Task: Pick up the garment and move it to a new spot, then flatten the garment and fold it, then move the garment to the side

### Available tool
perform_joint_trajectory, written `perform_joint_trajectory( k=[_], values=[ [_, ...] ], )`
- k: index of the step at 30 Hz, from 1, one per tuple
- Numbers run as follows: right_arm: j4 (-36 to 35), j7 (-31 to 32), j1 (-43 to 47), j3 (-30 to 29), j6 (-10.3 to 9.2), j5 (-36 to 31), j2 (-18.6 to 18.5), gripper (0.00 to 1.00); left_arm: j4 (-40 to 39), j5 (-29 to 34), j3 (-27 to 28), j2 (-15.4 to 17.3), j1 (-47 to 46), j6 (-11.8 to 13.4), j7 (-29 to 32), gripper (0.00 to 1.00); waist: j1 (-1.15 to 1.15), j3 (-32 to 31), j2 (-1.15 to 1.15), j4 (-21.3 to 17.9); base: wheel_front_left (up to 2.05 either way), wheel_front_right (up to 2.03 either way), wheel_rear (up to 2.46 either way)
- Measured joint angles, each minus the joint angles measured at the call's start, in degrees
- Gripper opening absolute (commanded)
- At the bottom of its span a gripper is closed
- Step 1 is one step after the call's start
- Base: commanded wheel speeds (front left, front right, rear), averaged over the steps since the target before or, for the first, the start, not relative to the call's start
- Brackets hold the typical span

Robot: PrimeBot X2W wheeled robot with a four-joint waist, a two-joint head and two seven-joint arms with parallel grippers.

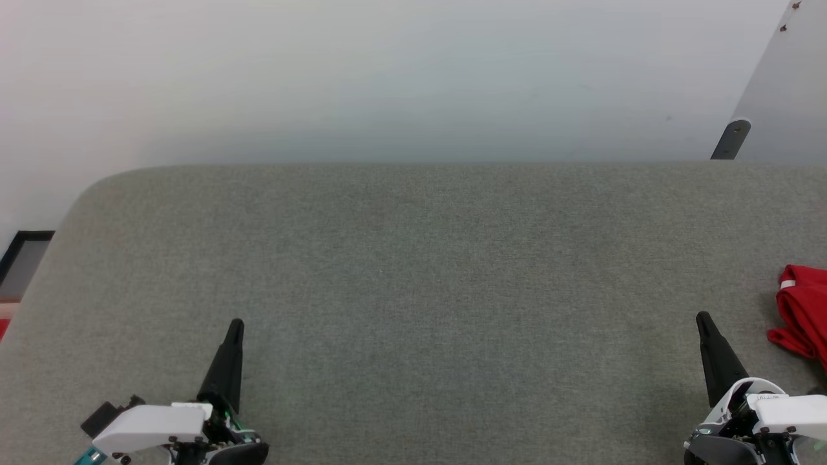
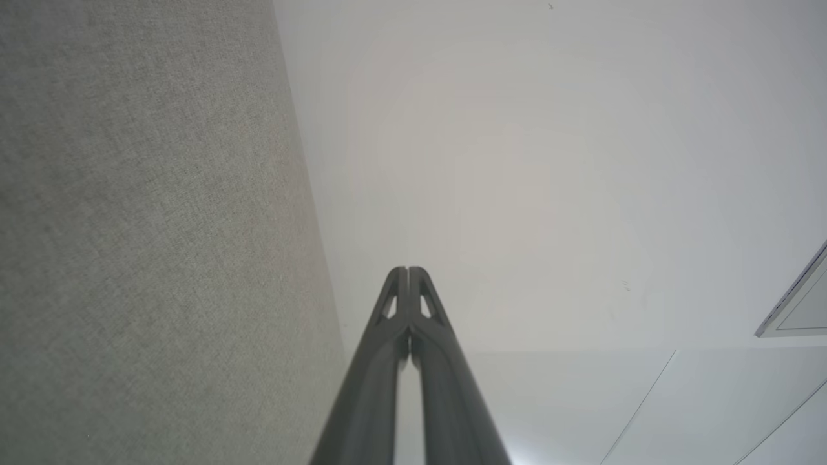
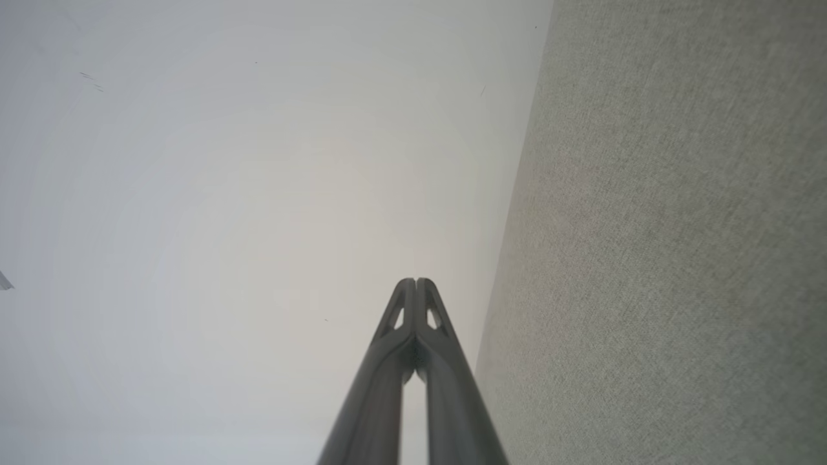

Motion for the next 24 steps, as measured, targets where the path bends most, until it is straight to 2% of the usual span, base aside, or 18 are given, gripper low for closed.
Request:
perform_joint_trajectory(
  k=[24],
  values=[
    [0.01,0.01,0.00,-0.05,0.00,-0.02,0.02,0.00,0.00,0.00,0.01,0.00,-0.01,0.00,0.00,0.00,0.00,0.00,0.00,0.00,0.00,0.00,0.00]
  ],
)
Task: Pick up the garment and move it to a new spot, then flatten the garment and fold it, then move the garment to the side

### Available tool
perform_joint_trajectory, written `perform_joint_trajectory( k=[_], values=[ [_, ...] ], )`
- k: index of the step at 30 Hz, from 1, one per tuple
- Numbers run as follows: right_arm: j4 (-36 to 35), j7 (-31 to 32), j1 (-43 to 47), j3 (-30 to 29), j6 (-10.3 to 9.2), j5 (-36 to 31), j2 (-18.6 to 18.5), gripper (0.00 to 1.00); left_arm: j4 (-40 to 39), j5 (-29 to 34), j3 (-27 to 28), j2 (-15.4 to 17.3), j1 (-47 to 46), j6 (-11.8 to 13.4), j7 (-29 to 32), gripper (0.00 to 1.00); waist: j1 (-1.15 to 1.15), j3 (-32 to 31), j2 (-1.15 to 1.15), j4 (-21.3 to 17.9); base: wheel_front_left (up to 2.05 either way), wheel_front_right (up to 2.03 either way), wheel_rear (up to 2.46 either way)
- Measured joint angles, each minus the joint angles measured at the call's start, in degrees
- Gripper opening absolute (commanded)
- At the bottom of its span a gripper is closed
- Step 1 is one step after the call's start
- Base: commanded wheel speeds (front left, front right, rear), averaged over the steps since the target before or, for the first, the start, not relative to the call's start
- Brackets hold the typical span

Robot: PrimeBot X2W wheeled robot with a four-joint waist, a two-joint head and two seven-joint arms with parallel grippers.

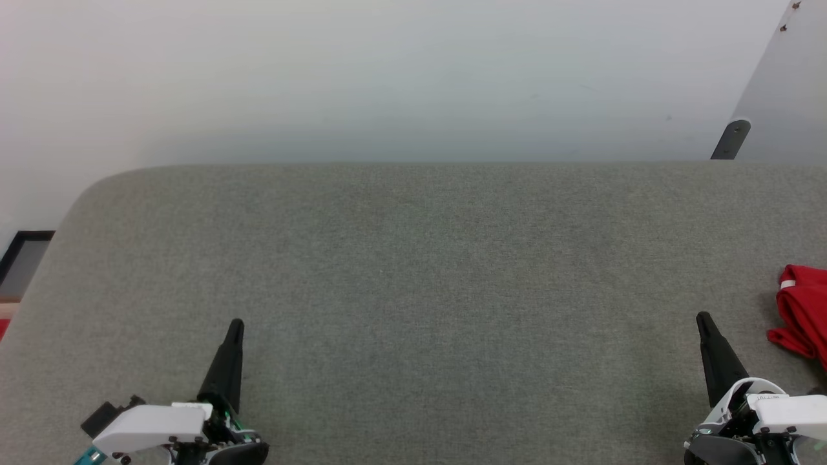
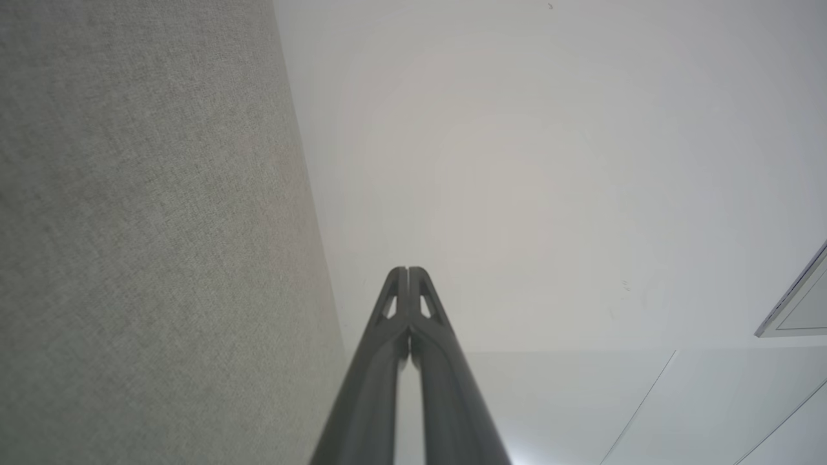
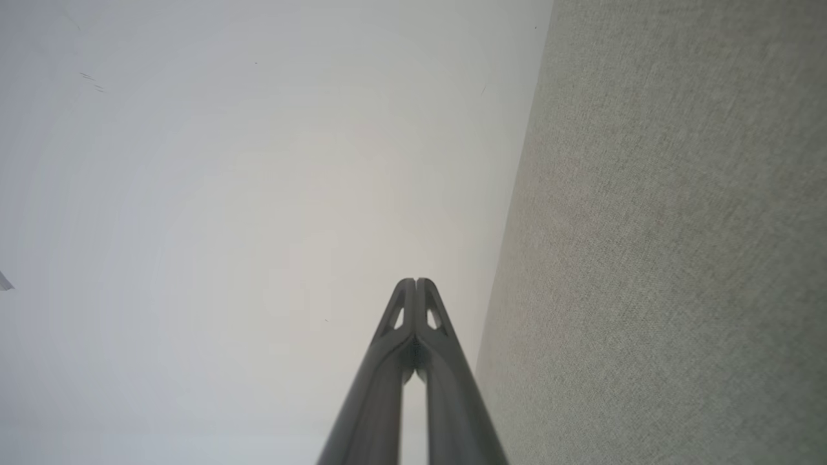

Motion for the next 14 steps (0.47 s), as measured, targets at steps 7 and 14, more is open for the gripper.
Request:
perform_joint_trajectory(
  k=[7,14],
  values=[
    [0.00,0.00,0.00,-0.01,-0.01,0.00,0.00,0.00,0.00,0.00,0.00,-0.01,0.00,0.00,0.00,0.00,0.00,0.00,0.00,0.00,0.00,0.00,0.00],
    [0.00,0.01,0.00,-0.03,-0.01,0.00,0.01,0.00,0.00,-0.01,-0.02,-0.01,0.00,0.00,0.00,0.00,0.00,0.00,0.00,0.00,0.00,0.00,0.00]
  ],
)
